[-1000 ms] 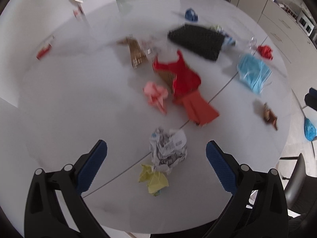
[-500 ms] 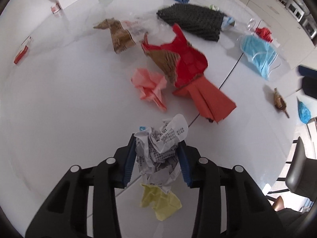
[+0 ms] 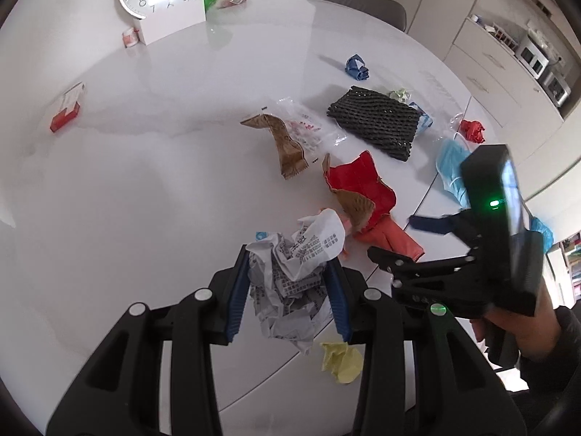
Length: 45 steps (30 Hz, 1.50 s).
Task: Collect trash
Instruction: 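Grasp crumpled white paper with left tool while right tool grasps red paper packet, then carry both held papers over the white wastebasket and open both tools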
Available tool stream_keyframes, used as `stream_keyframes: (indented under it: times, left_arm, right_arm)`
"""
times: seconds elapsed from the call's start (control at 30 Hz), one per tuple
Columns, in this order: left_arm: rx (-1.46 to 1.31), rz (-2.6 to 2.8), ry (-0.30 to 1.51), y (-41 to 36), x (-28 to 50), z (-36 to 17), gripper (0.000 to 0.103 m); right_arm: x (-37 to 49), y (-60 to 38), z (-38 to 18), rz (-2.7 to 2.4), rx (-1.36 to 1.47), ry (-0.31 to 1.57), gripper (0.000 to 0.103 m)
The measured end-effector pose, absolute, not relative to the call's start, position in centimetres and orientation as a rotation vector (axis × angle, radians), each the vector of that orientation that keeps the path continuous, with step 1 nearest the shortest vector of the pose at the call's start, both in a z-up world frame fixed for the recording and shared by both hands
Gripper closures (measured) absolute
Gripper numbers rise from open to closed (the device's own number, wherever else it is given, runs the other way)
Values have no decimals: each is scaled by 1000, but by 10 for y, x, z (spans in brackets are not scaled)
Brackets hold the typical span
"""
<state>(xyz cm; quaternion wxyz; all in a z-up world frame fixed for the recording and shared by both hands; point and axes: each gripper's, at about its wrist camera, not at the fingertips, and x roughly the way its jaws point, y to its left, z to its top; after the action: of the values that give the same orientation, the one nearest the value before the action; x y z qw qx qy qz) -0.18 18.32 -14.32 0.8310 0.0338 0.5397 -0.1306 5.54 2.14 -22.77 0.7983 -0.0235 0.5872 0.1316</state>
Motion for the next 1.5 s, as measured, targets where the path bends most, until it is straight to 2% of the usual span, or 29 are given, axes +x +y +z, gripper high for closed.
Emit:
stream_keyframes:
  times: [0.07,0.17,0.37,0.57,0.77,0.93,0.97,1.07,1.1,1.23,1.27,1.33,1.4,1.5]
  left_arm:
    - [92,-287,1138,181,-1,-144,64]
    - [111,-327,1140,175,-1,-143,64]
    - [192,-474,1124,129,-5,-133,64]
    - [301,-686,1071,39,-32,-120,64]
    - [355,-898,1065,-77,-79,-115,64]
    - [398,-1023,1082,-160,-126,-125,64]
    - [406,-1048,1091,-176,-134,-129,64]
    - [445,-1108,1112,-220,-163,-143,64]
    - [463,-1123,1124,-235,-173,-151,64]
    - [511,-1156,1161,-272,-200,-171,63]
    - [527,-1162,1164,-280,-207,-175,61]
    - [538,-1174,1172,-288,-216,-179,50]
    - [539,-1174,1176,-295,-222,-181,26]
    - [530,-1188,1177,-300,-228,-179,16]
  right_arm:
    - [56,22,-229,281,-47,1268,60]
    - [53,16,-225,270,-16,1256,62]
    - [14,-33,-186,245,161,1197,62]
    - [-82,-146,-144,-6,319,1121,62]
    - [-198,-271,-166,-325,416,1175,62]
    - [-251,-335,-200,-391,503,1212,59]
    - [-256,-344,-206,-391,520,1218,55]
    - [-272,-364,-220,-414,529,1243,27]
    - [-280,-372,-221,-426,530,1241,21]
    - [-305,-398,-213,-465,535,1214,10]
    - [-313,-405,-209,-478,535,1207,9]
    - [-317,-413,-207,-495,538,1200,8]
    - [-319,-419,-206,-510,546,1193,7]
    - [-325,-427,-205,-527,561,1184,7]
